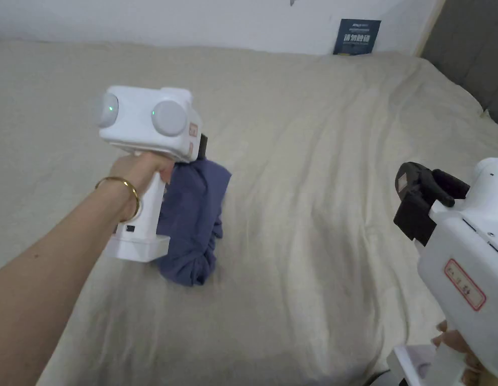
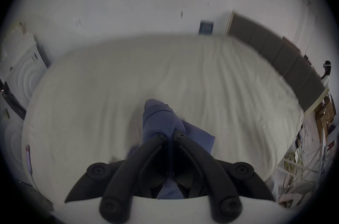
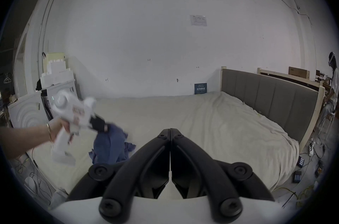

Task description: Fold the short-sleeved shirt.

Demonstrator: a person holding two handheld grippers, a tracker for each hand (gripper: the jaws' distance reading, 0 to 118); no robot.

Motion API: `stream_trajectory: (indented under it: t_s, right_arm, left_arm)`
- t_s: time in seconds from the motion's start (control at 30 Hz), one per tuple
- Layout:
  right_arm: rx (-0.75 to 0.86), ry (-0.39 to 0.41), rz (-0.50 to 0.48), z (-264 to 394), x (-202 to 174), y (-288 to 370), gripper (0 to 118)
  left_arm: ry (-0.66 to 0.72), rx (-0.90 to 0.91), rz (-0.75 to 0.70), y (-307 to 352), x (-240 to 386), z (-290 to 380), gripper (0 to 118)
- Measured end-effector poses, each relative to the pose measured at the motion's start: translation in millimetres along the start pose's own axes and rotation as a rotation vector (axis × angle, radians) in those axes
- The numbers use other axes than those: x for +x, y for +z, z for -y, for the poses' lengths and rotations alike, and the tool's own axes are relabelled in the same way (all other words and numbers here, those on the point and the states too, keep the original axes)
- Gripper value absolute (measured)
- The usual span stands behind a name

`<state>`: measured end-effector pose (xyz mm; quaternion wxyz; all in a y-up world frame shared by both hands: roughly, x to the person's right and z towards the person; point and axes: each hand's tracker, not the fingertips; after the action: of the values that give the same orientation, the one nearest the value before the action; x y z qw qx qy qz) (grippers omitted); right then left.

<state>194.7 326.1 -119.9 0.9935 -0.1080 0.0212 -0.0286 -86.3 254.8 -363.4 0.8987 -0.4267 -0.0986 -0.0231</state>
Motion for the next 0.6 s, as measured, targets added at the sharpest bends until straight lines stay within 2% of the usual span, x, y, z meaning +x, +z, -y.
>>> stream_trajectory:
  t_s: [0.1,0.2,0.23,0.33,0.4,0.43,0.47,0.5,0.6]
  right_arm:
    - [-0.018,0.014,0.001,3,-2,-5,4]
    - [-0.032,0.009,-0.002,7,-2,-12,4]
    - [-0.037,0.006,-0.004,8,-3,-14,4]
    - [-0.051,0.0,-0.016,11,-6,-19,4]
    - [-0.055,0.007,-0.024,12,-9,-19,4]
    - [-0.055,0.012,-0.028,12,-10,-19,4]
    - [-0.053,0.017,-0.033,11,-11,-19,4]
    - [-0.052,0.02,-0.036,11,-12,-19,4]
    - [-0.045,0.023,-0.052,8,-15,-21,4]
  left_arm:
    - [-0.018,-0.128,-0.035,-41,2,39,5]
    - [-0.025,-0.116,-0.075,-60,6,69,7]
    - [-0.014,-0.076,-0.084,-61,8,76,14]
    - [0.046,-0.028,-0.076,-67,-1,76,44]
    - [0.135,-0.032,0.003,-59,-12,67,69]
    - [0.172,-0.017,0.027,-45,-11,66,85]
    - [0.213,0.021,0.048,-32,-15,59,105]
    - [0.228,0.07,0.052,-20,-19,55,109]
    - [0.18,0.316,0.006,35,-24,41,108]
